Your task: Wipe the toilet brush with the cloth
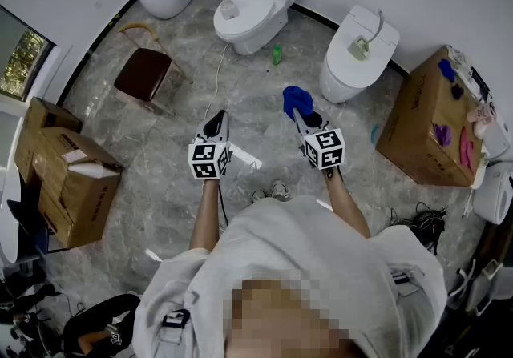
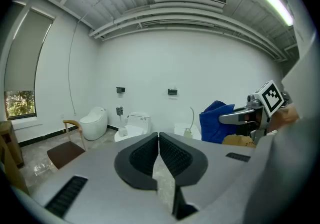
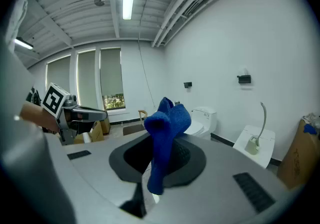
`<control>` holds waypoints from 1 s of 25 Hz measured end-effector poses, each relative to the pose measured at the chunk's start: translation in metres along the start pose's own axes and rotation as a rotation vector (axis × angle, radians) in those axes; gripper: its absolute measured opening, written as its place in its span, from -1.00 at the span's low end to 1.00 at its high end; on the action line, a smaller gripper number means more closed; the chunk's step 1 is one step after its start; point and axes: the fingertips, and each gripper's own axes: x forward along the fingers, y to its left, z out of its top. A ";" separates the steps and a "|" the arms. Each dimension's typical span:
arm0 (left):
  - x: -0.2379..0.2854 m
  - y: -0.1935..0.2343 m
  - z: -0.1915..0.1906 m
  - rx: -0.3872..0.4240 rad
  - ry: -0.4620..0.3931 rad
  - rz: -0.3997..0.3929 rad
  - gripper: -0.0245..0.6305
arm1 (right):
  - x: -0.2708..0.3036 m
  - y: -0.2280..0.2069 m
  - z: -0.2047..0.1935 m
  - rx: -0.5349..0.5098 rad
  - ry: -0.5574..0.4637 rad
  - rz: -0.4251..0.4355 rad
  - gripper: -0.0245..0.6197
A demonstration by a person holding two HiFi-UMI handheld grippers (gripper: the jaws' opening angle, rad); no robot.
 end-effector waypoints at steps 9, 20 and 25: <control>0.001 -0.006 -0.001 -0.005 -0.001 0.011 -0.85 | -0.002 -0.006 -0.002 0.002 -0.002 0.012 -0.75; 0.006 -0.014 -0.006 -0.013 0.007 0.063 -0.85 | 0.000 -0.021 -0.010 0.010 0.004 0.057 -0.75; 0.013 -0.008 -0.010 -0.031 0.017 0.083 -0.85 | 0.012 -0.026 -0.012 0.008 0.019 0.079 -0.75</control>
